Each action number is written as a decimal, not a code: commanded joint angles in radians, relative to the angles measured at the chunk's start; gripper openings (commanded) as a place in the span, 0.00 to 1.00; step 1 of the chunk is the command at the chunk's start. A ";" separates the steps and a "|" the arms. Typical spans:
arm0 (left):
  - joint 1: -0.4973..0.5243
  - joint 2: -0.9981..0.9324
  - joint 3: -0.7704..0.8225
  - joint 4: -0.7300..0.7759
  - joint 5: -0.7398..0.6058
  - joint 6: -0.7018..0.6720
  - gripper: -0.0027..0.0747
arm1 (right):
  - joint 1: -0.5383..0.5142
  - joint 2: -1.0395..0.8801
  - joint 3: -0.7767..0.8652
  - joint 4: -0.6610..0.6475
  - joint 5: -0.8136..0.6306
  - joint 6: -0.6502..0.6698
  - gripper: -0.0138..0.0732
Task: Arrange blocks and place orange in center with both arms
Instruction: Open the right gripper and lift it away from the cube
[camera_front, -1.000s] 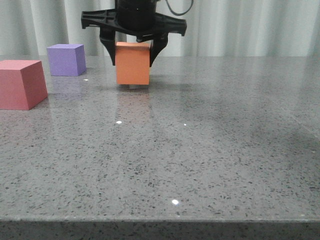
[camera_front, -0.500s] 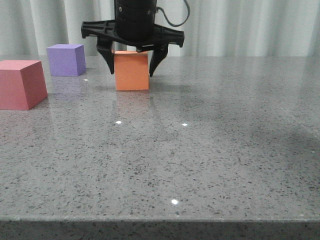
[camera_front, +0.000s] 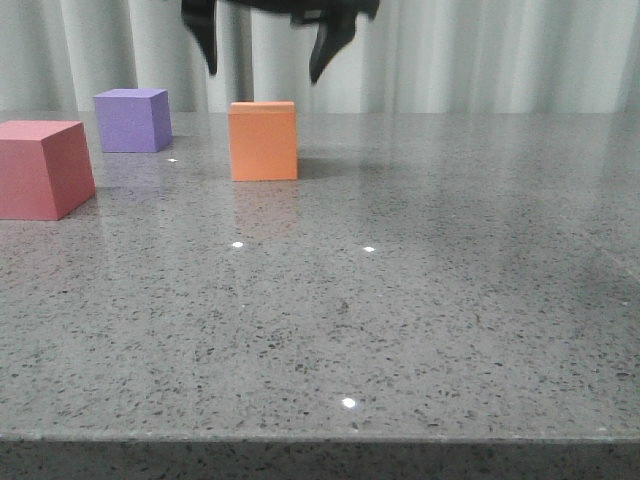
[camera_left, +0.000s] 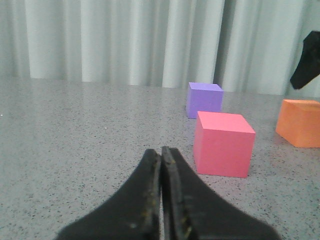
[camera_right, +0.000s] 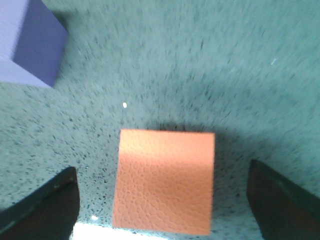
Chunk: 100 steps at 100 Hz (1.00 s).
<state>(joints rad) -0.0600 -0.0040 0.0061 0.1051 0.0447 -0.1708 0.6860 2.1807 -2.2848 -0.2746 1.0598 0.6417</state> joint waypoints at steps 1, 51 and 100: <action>-0.006 -0.033 0.042 -0.001 -0.081 -0.006 0.01 | -0.021 -0.110 -0.033 -0.045 -0.060 -0.068 0.92; -0.006 -0.033 0.042 -0.001 -0.081 -0.006 0.01 | -0.173 -0.266 0.130 -0.060 -0.048 -0.256 0.92; -0.006 -0.033 0.042 -0.001 -0.081 -0.006 0.01 | -0.500 -0.887 1.119 -0.061 -0.543 -0.205 0.92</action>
<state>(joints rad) -0.0600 -0.0040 0.0061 0.1051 0.0447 -0.1708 0.2359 1.4286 -1.2692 -0.3037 0.6408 0.4315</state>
